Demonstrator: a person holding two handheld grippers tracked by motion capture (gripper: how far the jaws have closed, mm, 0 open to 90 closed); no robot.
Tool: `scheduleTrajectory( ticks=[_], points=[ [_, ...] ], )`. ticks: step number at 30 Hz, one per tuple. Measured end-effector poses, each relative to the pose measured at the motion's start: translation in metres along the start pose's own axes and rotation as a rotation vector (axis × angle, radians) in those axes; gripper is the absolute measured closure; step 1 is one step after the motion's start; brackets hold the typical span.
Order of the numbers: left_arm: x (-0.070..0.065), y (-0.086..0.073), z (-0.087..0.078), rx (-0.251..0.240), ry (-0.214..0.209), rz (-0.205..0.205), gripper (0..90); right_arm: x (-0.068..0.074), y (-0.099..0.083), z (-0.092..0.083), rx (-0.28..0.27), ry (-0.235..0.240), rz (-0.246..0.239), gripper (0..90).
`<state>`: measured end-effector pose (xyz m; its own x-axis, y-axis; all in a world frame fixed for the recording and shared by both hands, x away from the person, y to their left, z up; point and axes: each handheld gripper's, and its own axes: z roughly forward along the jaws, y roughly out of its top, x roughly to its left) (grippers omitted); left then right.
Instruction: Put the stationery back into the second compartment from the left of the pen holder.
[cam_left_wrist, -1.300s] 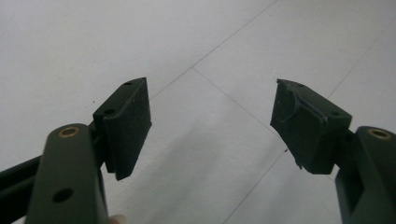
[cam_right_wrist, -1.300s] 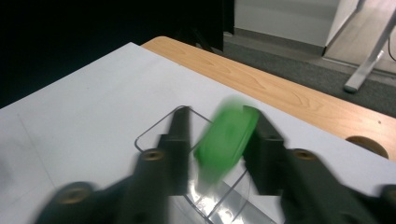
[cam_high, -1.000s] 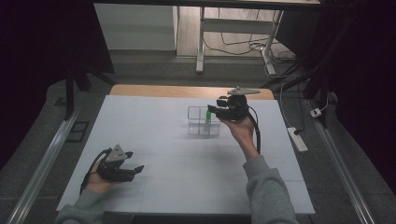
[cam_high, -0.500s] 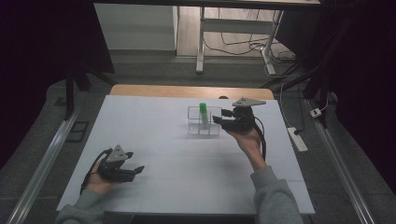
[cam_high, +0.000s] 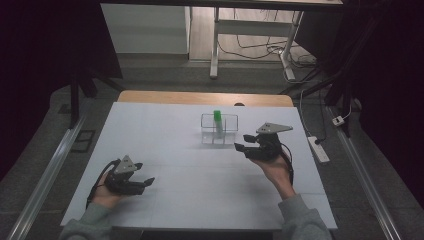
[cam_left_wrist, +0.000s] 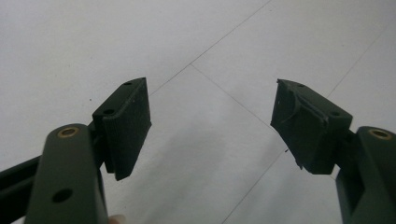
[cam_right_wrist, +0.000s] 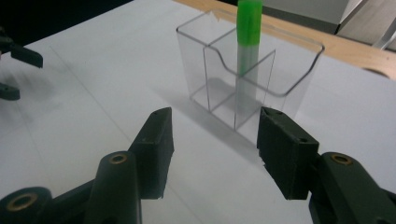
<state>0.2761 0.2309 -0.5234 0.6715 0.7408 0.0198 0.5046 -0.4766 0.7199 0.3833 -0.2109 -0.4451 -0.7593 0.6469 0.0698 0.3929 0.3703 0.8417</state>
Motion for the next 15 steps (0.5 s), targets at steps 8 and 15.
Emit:
scheduleTrajectory(
  ticks=[8,15],
  points=[
    [0.0,0.0,0.0,0.002,-0.001,-0.001,28.0,0.001,-0.027,-0.011,0.03,0.002,0.015,45.5],
    [0.0,0.0,0.001,0.006,-0.002,-0.001,27.9,0.001,-0.052,-0.025,0.069,-0.002,-0.006,44.8]
  ],
)
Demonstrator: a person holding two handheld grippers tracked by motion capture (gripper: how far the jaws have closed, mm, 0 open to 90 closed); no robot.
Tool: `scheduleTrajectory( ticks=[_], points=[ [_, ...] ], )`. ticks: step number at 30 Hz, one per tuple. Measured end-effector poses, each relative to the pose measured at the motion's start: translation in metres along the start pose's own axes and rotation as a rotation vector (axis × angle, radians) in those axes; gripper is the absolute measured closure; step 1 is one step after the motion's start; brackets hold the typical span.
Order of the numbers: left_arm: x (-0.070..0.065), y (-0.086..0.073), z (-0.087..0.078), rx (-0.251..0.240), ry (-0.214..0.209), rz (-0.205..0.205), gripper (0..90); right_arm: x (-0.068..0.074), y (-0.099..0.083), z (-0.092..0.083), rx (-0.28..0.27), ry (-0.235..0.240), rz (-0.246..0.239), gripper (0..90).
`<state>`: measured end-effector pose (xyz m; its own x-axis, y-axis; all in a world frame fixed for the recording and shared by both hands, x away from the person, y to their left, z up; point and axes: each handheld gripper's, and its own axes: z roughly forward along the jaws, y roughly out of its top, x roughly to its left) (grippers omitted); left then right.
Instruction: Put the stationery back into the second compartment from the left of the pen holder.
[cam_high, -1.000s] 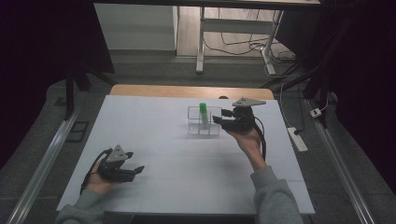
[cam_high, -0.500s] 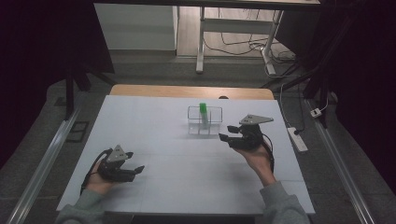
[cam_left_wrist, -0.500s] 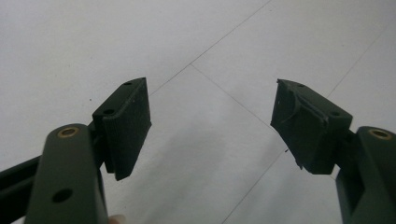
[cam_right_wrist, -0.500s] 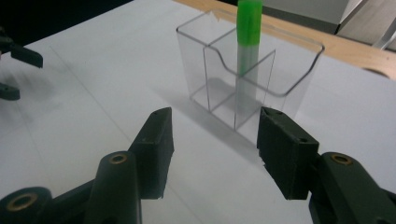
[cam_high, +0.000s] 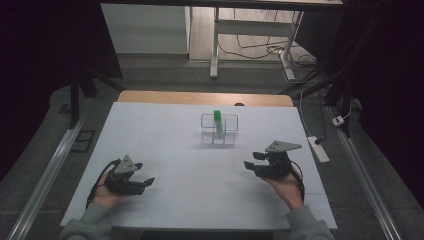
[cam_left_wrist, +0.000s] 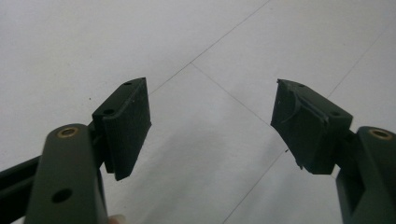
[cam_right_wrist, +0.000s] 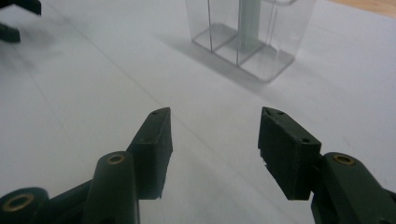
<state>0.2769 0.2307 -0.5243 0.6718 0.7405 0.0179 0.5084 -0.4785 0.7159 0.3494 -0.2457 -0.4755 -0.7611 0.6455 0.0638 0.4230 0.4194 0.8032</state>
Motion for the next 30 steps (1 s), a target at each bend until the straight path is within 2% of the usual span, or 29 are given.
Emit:
scheduleTrajectory(
  ticks=[6,15,30],
  points=[
    [0.0,0.0,0.0,0.002,0.001,0.001,27.9,-0.003,-0.023,-0.014,0.031,-0.017,-0.025,44.4],
    [-0.001,0.001,0.001,0.006,0.003,0.004,27.9,-0.011,-0.046,-0.03,0.034,-0.039,-0.014,43.9],
    [-0.001,0.001,0.0,0.003,0.007,0.008,27.9,-0.013,-0.051,-0.03,0.026,-0.048,-0.02,43.4]
  ],
)
